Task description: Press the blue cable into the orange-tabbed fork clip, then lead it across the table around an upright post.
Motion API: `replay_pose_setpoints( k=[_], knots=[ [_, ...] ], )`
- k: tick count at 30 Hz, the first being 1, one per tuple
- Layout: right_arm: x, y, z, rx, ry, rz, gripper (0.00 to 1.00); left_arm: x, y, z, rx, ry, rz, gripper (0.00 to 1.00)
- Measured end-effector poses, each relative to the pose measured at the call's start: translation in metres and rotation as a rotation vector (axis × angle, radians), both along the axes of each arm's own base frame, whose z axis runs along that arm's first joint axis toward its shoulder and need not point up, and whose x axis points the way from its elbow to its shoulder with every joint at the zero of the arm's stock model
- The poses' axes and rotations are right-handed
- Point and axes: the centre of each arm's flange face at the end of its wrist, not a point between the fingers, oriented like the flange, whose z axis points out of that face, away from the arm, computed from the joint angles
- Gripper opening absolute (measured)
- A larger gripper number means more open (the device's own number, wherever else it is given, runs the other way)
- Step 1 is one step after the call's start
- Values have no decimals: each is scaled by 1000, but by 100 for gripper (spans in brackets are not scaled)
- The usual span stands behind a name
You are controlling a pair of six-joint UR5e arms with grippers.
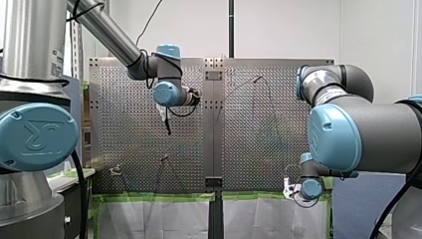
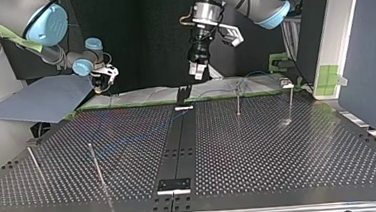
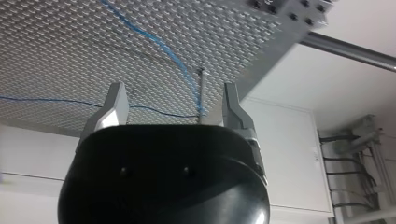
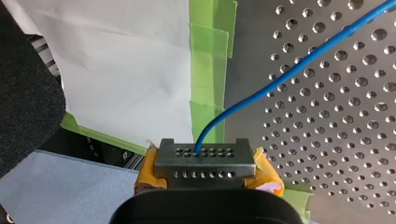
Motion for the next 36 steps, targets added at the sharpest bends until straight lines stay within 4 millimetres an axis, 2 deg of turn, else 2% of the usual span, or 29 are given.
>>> replay_pose_setpoints(
  k=[8,15,26,36],
  knots=[
    [1,-1,0,-3,-3,8,0,-13,7,-62,43,66,-13,100],
    [-1,-2,1,-7,-11,17,0,-27,15,-104,52,121,-32,100],
    [-5,-9,3,-32,-83,67,0,-57,36,-135,45,134,-33,100],
    [1,-9,4,-39,-89,91,0,-84,56,-155,19,143,-41,100]
  ],
)
